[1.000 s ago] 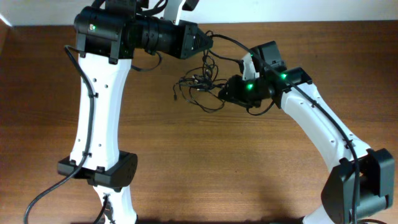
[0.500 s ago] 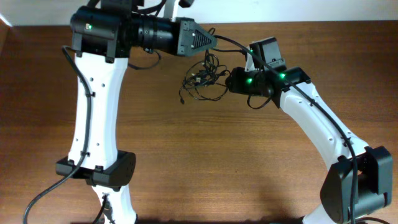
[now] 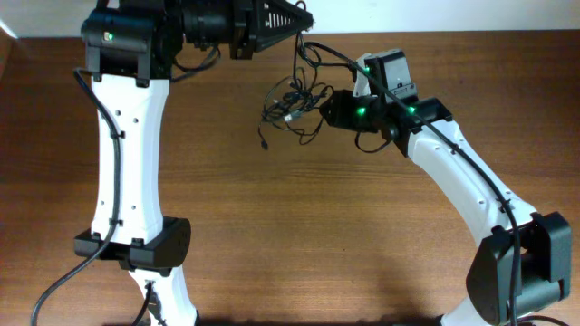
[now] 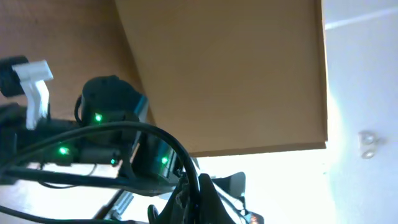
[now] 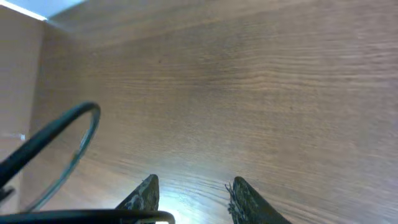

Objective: Untangle cables

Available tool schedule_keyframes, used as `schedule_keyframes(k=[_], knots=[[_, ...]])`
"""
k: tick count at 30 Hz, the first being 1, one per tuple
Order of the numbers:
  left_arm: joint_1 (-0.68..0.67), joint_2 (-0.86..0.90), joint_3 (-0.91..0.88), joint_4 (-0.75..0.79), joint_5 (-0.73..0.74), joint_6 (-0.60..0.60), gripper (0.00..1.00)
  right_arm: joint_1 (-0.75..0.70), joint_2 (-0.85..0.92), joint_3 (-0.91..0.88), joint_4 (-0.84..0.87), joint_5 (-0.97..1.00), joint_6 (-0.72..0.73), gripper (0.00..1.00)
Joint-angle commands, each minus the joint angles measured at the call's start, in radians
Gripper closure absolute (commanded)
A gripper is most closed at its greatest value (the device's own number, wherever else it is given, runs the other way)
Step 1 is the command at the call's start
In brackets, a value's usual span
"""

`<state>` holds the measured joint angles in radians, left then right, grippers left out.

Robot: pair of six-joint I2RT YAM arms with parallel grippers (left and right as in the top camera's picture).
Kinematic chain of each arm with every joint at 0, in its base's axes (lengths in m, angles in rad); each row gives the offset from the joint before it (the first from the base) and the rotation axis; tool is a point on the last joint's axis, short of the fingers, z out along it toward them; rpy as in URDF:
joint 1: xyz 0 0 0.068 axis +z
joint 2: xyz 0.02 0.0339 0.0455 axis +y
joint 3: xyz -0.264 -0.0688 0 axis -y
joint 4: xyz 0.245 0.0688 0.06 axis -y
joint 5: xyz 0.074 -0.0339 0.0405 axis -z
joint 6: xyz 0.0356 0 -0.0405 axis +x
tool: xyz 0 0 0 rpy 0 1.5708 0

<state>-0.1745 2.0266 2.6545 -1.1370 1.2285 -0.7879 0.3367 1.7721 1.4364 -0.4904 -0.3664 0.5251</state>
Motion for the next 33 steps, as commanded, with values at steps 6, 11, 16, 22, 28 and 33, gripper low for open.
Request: schedule_keyframes(k=[6,11,16,22,28,33], knots=[[0.001,-0.015,0.010,0.045,0.032,-0.083,1.00,0.025,0.020,0.010,0.113,-0.037,0.120,0.73],[0.001,-0.015,0.010,0.045,0.033,-0.084,1.00,0.050,0.074,0.010,0.121,-0.010,0.142,0.91],[0.001,-0.015,0.010,0.045,0.032,-0.016,1.00,0.034,0.052,0.010,0.058,0.012,0.077,0.96],[0.002,-0.014,0.010,-0.192,-0.533,0.401,1.00,-0.109,-0.165,0.010,-0.265,0.014,-0.077,0.96],[0.002,0.018,0.010,-0.448,-1.298,0.422,1.00,-0.242,-0.386,0.012,-0.488,0.203,-0.129,0.96],[0.035,0.073,0.009,-0.521,-1.578,0.469,1.00,-0.420,-0.509,0.023,-0.557,0.183,-0.169,0.96]])
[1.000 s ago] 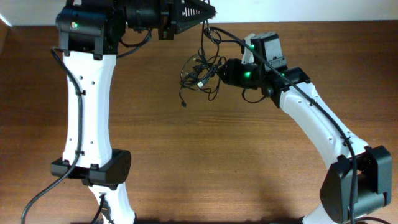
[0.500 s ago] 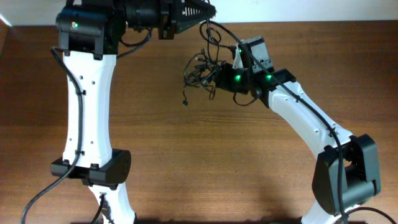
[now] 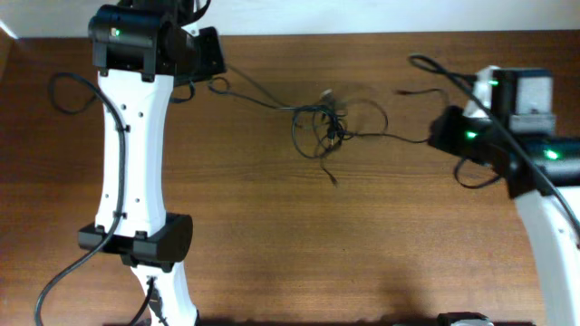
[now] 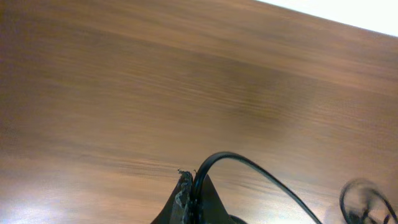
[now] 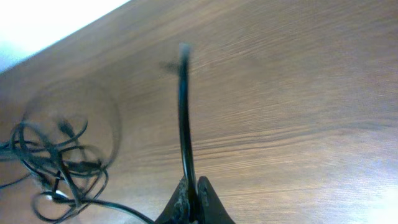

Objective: Untangle cables

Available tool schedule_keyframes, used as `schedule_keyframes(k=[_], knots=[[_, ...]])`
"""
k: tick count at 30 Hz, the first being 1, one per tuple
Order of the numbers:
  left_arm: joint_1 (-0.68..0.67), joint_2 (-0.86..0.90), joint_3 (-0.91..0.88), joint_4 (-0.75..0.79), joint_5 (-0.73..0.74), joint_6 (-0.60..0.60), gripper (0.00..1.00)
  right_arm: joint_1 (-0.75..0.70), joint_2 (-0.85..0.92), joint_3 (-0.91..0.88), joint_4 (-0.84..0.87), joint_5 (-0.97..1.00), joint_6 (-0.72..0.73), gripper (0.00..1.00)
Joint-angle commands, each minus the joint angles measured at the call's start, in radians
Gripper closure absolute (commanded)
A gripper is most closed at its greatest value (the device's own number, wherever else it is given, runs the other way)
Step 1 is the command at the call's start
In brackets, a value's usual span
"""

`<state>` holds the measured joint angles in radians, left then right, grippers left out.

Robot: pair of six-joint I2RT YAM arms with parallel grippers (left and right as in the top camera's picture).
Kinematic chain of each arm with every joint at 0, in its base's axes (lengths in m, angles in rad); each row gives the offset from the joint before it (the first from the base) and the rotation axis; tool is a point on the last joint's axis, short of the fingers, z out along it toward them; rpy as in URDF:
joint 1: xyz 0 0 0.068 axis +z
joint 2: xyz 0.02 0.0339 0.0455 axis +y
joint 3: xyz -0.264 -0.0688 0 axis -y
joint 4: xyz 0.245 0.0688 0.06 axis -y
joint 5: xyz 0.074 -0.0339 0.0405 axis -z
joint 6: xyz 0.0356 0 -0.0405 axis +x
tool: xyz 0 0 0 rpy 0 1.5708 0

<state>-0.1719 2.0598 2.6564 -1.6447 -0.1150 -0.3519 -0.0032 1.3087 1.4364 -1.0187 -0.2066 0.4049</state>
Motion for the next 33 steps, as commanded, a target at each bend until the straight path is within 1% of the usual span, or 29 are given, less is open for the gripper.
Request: schedule_keyframes(k=[1,4,9,11,14,16,18,19,20,21,23,25,27,30,33], knots=[[0.043,0.053,0.007,-0.017,-0.248,0.033,1.00,-0.109,-0.050,0.026,-0.050,0.019,-0.063,0.96],[0.100,0.085,0.005,-0.021,-0.251,0.033,1.00,-0.201,-0.050,0.029,-0.115,-0.028,-0.114,0.96],[0.132,0.085,0.005,-0.019,-0.316,0.032,1.00,-0.304,-0.050,0.029,-0.151,-0.030,-0.121,0.96],[0.142,0.085,0.005,-0.022,-0.277,0.032,1.00,-0.320,-0.050,0.029,-0.160,-0.057,-0.137,0.96],[0.141,0.085,0.005,-0.022,-0.223,0.040,1.00,-0.296,-0.045,0.029,-0.160,-0.097,-0.149,0.96],[0.141,0.085,0.005,-0.021,-0.167,0.097,1.00,-0.289,-0.036,0.028,-0.160,-0.097,-0.155,0.96],[0.142,0.085,0.005,-0.017,-0.072,0.213,1.00,-0.298,-0.027,0.028,-0.151,-0.078,-0.166,0.96],[0.143,0.085,0.005,-0.014,-0.066,0.244,1.00,-0.309,-0.024,0.028,-0.144,-0.060,-0.166,0.96],[0.150,0.085,0.005,-0.010,-0.068,0.274,1.00,-0.349,-0.016,0.028,-0.141,-0.048,-0.166,0.96],[0.165,0.085,0.005,-0.008,-0.068,0.274,1.00,-0.393,-0.010,0.028,-0.146,-0.048,-0.166,0.96],[0.217,0.085,0.002,-0.006,-0.067,0.229,1.00,-0.506,0.001,0.028,-0.165,-0.059,-0.166,0.96],[0.255,0.085,0.002,-0.007,-0.053,0.207,1.00,-0.568,0.002,0.028,-0.172,-0.105,-0.171,0.96],[0.269,0.085,0.002,-0.006,-0.016,0.208,1.00,-0.571,0.003,0.028,-0.171,-0.172,-0.192,0.96],[0.255,0.085,0.002,0.001,0.004,0.213,1.00,-0.508,0.007,0.028,-0.171,-0.180,-0.192,0.96],[0.216,0.085,0.001,0.012,0.187,0.312,1.00,-0.387,0.009,0.028,-0.156,-0.185,-0.192,0.96]])
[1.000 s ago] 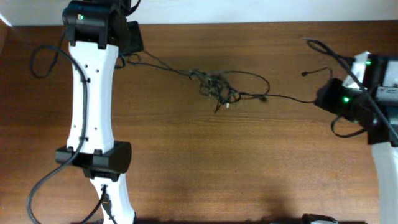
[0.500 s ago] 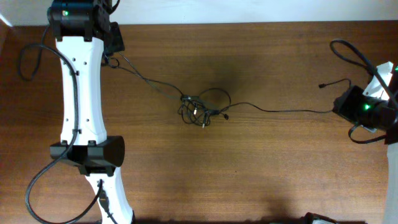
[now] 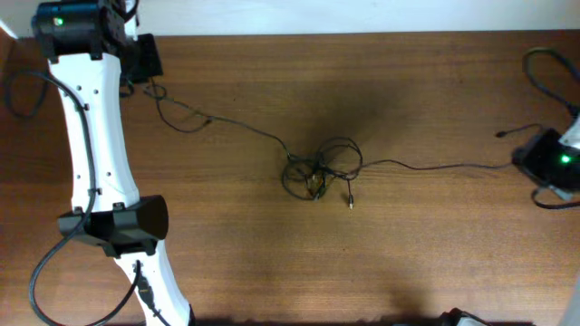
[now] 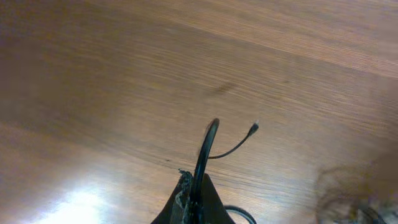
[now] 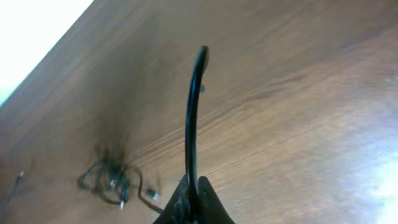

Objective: Untangle cables

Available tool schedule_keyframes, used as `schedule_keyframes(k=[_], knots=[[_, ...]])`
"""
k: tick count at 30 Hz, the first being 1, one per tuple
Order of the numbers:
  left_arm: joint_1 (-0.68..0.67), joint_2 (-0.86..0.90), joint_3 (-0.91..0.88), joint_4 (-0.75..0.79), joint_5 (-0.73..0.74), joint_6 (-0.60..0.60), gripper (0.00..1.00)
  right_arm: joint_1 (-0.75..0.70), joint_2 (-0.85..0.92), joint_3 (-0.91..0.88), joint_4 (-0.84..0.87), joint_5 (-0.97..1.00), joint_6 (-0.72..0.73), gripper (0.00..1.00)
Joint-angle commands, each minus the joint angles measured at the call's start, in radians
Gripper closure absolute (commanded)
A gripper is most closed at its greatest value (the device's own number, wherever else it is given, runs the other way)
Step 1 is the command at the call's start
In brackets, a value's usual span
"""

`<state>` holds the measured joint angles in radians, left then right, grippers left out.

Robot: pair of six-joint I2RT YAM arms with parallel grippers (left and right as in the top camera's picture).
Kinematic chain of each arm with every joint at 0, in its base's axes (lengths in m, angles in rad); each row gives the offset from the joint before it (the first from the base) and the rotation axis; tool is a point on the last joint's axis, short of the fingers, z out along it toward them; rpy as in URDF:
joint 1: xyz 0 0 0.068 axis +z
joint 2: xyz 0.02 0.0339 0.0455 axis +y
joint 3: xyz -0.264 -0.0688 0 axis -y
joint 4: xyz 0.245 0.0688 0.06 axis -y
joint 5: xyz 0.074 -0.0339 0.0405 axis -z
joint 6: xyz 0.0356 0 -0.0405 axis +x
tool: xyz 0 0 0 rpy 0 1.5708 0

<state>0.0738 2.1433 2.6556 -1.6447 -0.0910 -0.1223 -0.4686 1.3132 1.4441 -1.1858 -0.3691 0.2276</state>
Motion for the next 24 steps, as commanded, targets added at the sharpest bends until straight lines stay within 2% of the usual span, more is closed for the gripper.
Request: schedule_keyframes(k=[1,5,10,11,12,13,14,15,20,22,24], knots=[[-0.044,0.002,0.002,0.012,0.214,0.111,1.00,0.126,0.011,0.021,0.017,-0.023,-0.014,0.96],[-0.118,0.011,-0.031,0.009,0.279,0.123,1.00,0.301,0.109,0.021,0.035,-0.024,-0.010,0.96],[-0.223,0.071,-0.188,0.066,0.285,0.123,1.00,0.452,0.314,0.021,0.080,-0.010,0.012,0.96],[-0.242,0.079,-0.238,0.089,0.278,0.123,1.00,0.457,0.336,0.021,0.083,0.009,0.013,0.85],[-0.252,0.082,-0.268,0.105,0.273,0.123,0.92,0.456,0.353,0.021,0.083,0.018,0.012,0.57],[-0.262,0.082,-0.288,0.119,0.259,0.123,0.47,0.455,0.362,0.021,0.082,0.025,0.012,0.19],[-0.264,0.082,-0.287,0.122,0.243,0.123,0.11,0.454,0.362,0.021,0.082,0.046,0.012,0.04],[-0.264,0.079,-0.279,0.119,0.239,0.123,0.00,0.454,0.357,0.030,0.071,0.069,0.012,0.01],[-0.264,0.078,-0.045,-0.043,0.245,0.127,0.01,0.455,0.355,0.206,-0.072,0.123,-0.014,0.01],[-0.266,0.056,-0.005,-0.043,0.335,0.216,0.01,0.455,0.354,0.234,-0.080,0.122,-0.014,0.01],[-0.267,0.043,-0.003,-0.043,0.334,0.232,0.00,0.455,0.355,0.235,-0.083,0.119,-0.014,0.01]])
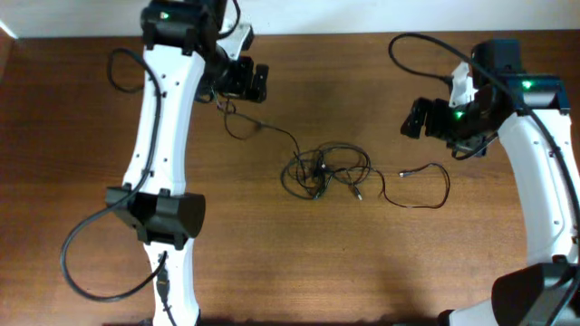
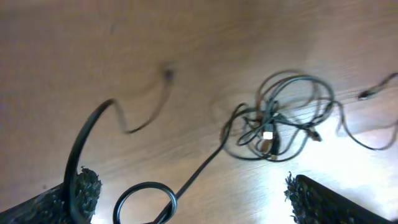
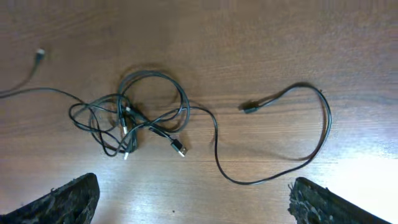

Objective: Untangle cables

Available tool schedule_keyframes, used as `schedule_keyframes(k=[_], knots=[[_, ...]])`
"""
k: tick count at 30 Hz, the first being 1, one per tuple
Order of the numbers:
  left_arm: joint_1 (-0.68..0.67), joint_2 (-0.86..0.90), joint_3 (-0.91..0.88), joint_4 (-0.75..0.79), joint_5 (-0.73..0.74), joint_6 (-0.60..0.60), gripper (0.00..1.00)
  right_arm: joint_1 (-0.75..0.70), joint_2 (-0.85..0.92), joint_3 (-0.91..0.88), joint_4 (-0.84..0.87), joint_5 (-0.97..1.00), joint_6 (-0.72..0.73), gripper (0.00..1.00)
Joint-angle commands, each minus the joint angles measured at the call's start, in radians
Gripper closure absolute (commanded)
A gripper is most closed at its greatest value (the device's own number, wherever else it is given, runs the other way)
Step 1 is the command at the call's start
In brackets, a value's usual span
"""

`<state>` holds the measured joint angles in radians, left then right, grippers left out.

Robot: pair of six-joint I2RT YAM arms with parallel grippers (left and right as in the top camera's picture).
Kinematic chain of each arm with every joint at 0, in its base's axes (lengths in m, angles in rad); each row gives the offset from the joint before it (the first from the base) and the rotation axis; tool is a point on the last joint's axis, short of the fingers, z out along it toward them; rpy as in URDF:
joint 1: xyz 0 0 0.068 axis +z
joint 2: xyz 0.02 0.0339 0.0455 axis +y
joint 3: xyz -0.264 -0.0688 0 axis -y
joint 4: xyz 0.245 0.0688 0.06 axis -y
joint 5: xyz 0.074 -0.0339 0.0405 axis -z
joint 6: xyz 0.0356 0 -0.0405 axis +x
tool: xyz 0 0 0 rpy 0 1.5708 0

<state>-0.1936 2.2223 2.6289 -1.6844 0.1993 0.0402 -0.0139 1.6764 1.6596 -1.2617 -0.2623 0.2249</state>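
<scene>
The black cable tangle lies as a knotted bunch at mid-table, also seen in the left wrist view as the tangle and in the right wrist view as the tangle. One strand runs from it back left toward my left gripper. A loose end curls to the right, below my right gripper. My left gripper is open, with a small cable loop on the table between its fingers. My right gripper is open with nothing in it; the curled end lies ahead of it.
The brown wooden table carries only the cables. Its back edge meets a white wall just behind both arms. The left arm's white links stand over the table's left part.
Both grippers were shut on cable ends at the far left and right of the table, with the cable stretched out. Now both are open and nearer the middle. The ends lie slack.
The grippers were first close together at the back centre, the tangle hanging between them. Then each was shut on a cable end and they stood apart, then farther apart with strands drawn out. Now both ends are released, with the knot smaller at mid-table.
</scene>
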Motion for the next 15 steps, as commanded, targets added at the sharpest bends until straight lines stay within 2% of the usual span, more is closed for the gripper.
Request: schedule_keyframes(k=[1,2,3,4,5,7,8,9,10,11,12,13,14,15], knots=[[0.000,-0.034,0.023,0.001,0.006,0.042,0.06,0.001,-0.007,0.019,-0.009,0.012,-0.011,0.01],[0.000,-0.021,0.022,0.022,-0.146,-0.247,0.12,0.001,-0.007,0.019,-0.010,0.013,-0.011,0.01],[0.000,-0.021,0.022,0.031,-0.116,-0.341,0.11,0.001,-0.007,0.019,-0.010,0.013,-0.011,0.01],[0.000,-0.021,0.022,0.049,-0.017,-0.364,0.10,0.001,-0.007,0.019,-0.010,0.012,-0.011,0.01],[0.000,-0.021,0.022,0.074,0.135,-0.357,0.10,0.001,-0.007,0.019,-0.010,0.013,-0.011,0.01],[0.002,-0.021,0.022,0.146,0.527,-0.146,0.06,0.001,-0.007,0.019,-0.010,0.012,-0.011,0.01],[0.008,-0.021,0.022,0.150,0.631,-0.089,0.05,0.001,-0.007,0.019,-0.010,0.012,-0.011,0.01],[0.014,-0.021,0.022,0.137,0.651,-0.087,0.05,0.001,-0.007,0.019,-0.010,0.012,-0.011,0.01],[0.021,-0.021,0.022,0.122,0.636,-0.083,0.05,0.001,-0.007,0.019,-0.010,0.012,-0.011,0.01],[0.026,-0.021,0.022,0.105,0.552,-0.072,0.09,0.001,-0.007,0.019,-0.010,0.011,-0.011,0.01],[0.026,-0.021,0.022,0.079,0.384,-0.079,0.11,0.002,-0.007,0.019,-0.009,0.011,-0.011,0.01],[0.016,-0.018,0.022,0.035,0.131,-0.156,0.15,0.002,-0.007,0.019,-0.009,0.012,-0.011,0.01],[0.006,-0.018,0.022,0.014,0.039,-0.180,0.15,0.002,-0.007,0.019,-0.008,0.012,-0.011,0.01],[-0.005,-0.018,0.022,-0.003,0.007,-0.180,0.16,0.002,-0.007,0.019,-0.006,0.012,-0.012,0.01]])
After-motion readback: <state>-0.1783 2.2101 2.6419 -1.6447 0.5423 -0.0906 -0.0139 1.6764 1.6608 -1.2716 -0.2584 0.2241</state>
